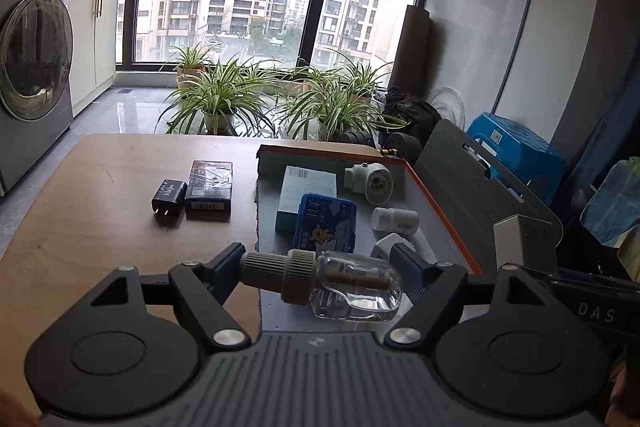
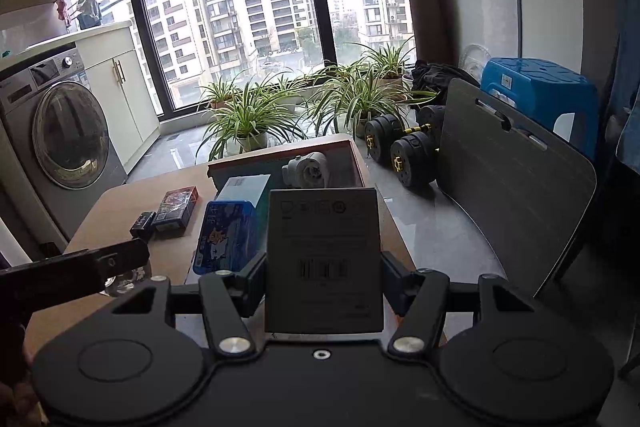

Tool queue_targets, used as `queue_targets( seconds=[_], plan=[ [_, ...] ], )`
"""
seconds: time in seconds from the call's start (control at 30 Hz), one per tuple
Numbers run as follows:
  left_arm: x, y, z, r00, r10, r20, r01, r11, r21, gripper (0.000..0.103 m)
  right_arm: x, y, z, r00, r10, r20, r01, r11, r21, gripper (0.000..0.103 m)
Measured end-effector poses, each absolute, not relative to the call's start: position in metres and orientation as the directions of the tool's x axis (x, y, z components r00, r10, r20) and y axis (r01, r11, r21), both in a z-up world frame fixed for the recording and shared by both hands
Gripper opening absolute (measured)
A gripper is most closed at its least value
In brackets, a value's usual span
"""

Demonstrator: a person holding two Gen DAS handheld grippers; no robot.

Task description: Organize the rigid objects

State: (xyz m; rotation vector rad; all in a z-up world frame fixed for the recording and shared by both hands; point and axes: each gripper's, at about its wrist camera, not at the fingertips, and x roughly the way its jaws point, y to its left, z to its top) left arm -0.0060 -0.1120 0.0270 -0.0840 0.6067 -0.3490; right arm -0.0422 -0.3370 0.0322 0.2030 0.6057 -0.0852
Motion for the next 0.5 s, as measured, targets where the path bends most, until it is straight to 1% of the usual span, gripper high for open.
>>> queue_targets(
  seconds=[0.5],
  plan=[
    [-0.0094,-0.1151,0.0201,0.748,-0.355,-0.561,0.308,0.934,-0.181,0.081,-0.0404,-0.3368,0.0264,0.813,-0.019,-0.583,0.138,0.977,0.161,0.071]
  ],
)
